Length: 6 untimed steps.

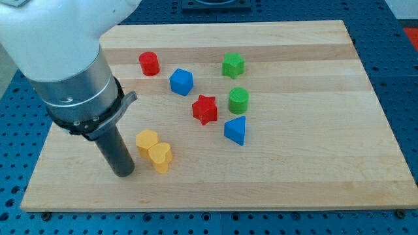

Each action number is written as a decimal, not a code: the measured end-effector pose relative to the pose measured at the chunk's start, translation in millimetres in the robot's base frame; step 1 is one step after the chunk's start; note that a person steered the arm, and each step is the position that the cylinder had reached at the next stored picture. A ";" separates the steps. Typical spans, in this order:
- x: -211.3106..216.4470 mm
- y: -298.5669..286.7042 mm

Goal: Separate the yellow blocks

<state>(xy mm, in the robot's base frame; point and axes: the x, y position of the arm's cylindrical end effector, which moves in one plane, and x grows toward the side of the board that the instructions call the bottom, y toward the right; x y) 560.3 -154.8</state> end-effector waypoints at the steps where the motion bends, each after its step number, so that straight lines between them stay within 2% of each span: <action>1: -8.5 -14.7; 2: -39.8 -19.7; 4: -0.2 25.6; 6: 4.0 54.6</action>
<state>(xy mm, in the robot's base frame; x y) 564.3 -100.2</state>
